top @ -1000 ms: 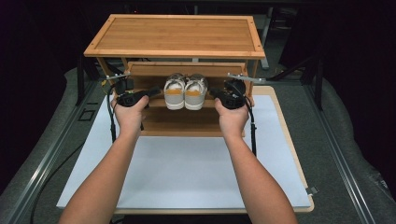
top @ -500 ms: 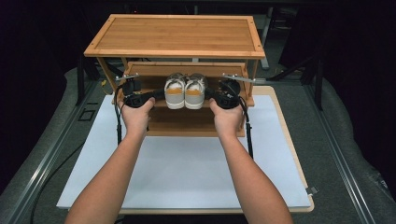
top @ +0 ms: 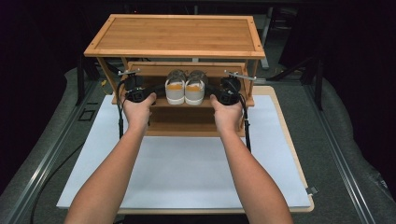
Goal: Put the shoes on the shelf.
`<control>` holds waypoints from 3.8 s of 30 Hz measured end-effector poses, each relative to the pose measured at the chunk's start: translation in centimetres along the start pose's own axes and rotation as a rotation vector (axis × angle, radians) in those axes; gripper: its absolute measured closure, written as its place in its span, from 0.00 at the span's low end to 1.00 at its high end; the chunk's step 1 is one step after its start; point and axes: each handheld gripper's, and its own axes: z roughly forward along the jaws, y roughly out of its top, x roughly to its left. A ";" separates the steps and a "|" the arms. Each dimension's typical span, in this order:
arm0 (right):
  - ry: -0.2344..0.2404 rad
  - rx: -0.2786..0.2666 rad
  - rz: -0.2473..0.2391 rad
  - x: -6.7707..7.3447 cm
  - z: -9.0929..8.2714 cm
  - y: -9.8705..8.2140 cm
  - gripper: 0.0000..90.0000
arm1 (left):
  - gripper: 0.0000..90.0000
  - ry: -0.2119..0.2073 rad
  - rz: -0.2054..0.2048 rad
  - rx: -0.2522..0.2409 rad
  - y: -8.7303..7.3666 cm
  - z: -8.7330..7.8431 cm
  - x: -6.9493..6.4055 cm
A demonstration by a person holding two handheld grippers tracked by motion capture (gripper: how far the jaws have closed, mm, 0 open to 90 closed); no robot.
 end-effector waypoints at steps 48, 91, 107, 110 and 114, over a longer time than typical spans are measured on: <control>-0.099 0.037 -0.077 0.0 2.1 1.7 0.97 | 1.00 0.049 0.003 0.001 1.1 1.9 0.4; 0.023 0.054 -0.267 1.7 -7.5 -6.2 0.96 | 0.99 -0.109 0.177 0.019 -6.8 -8.1 0.2; -0.005 0.078 -0.215 -2.0 -10.8 -13.5 0.97 | 0.98 -0.049 0.185 0.027 -13.2 -12.2 3.7; -0.016 0.100 -0.201 -2.8 -11.0 -14.9 0.97 | 0.98 -0.038 0.182 0.038 -14.4 -12.4 4.5; 0.002 0.117 -0.198 -3.3 -10.8 -16.8 0.97 | 0.97 -0.025 0.189 0.041 -16.7 -12.2 5.3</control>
